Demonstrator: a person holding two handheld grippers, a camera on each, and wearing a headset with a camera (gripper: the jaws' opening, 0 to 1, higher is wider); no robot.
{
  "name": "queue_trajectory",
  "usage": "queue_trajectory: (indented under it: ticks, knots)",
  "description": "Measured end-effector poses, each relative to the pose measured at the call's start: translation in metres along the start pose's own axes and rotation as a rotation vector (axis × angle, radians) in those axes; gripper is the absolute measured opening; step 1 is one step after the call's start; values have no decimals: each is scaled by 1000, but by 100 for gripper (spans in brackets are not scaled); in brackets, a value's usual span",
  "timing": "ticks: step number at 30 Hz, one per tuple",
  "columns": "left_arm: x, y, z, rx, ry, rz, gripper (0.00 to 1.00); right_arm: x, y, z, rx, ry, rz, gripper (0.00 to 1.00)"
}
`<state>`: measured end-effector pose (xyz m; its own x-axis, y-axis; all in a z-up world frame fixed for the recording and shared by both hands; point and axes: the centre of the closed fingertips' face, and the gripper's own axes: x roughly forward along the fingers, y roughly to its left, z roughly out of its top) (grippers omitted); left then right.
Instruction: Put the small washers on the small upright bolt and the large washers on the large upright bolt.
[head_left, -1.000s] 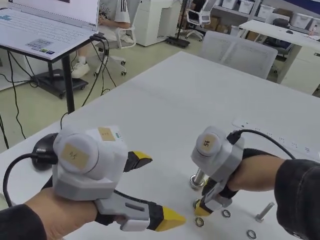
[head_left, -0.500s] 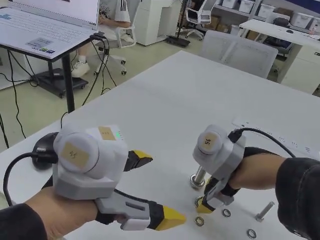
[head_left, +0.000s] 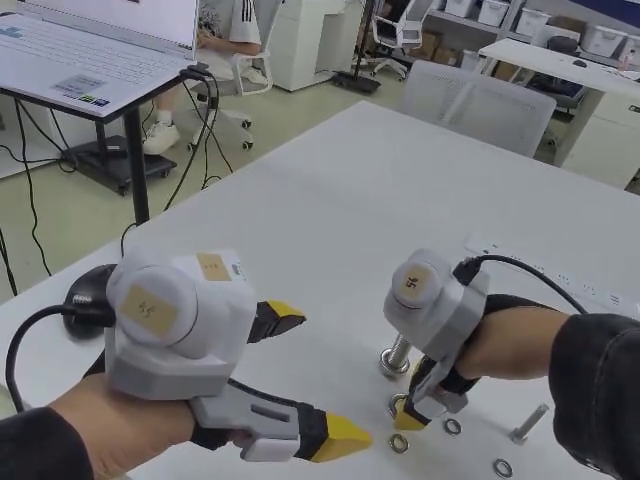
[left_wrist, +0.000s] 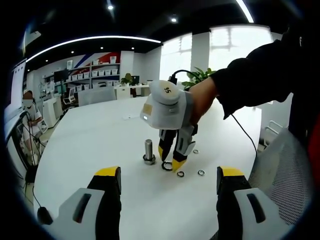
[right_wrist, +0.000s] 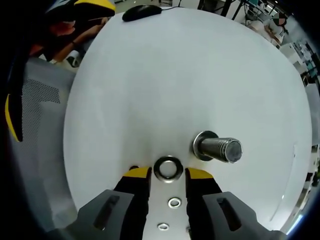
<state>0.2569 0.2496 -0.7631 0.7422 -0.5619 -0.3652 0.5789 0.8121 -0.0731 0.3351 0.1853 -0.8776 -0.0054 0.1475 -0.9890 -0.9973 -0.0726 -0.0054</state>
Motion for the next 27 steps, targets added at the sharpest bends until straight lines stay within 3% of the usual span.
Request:
queue_trajectory:
  ticks: [27]
  knots:
    - [0, -1, -1, 1, 4, -3, 77, -1, 1, 0, -3, 9, -2, 24]
